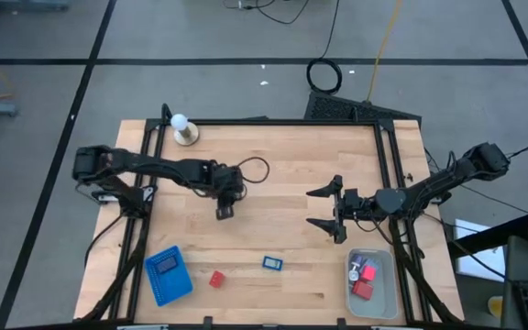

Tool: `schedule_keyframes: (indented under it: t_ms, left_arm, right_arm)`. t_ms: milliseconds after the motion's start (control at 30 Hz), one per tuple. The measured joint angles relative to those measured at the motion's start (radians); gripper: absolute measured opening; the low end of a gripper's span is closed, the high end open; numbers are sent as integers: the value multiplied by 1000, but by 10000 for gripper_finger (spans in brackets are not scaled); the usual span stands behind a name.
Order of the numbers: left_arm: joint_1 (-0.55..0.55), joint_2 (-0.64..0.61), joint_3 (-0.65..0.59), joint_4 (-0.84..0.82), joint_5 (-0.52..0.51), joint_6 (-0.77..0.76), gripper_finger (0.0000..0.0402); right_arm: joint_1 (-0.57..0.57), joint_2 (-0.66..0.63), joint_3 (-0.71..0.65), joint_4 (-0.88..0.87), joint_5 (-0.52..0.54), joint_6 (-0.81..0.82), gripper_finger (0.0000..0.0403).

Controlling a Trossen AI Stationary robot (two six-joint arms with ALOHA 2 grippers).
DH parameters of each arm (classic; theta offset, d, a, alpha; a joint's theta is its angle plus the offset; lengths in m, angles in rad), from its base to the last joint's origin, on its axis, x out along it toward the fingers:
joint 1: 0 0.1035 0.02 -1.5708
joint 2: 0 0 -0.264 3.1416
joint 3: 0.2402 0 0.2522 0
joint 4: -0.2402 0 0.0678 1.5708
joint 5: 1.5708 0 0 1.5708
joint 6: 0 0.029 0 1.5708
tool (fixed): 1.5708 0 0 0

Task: Pick & Place Office items
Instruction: Put the black digital timer into the blue bin

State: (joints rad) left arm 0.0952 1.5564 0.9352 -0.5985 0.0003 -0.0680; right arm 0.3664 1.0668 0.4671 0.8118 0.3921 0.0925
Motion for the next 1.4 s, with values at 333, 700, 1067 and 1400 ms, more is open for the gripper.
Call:
schedule_keyframes:
  t_ms: [333, 700, 1067, 1400]
  left_arm:
    - [-39, -302, 2, -79, 16, -83, 144]
    - [-230, -571, 2, -189, 115, -108, 144]
    - [-743, -700, 3, -260, -180, -372, 144]
    - [-1114, -678, -149, -263, -401, -696, 144]
  right_arm:
    - [0, 0, 0, -1, 0, 18, 357]
    - [0, 0, -38, 1, 59, 108, 357]
    - [2, 0, -44, 34, 157, 239, 357]
    - [2, 0, -44, 37, 157, 281, 357]
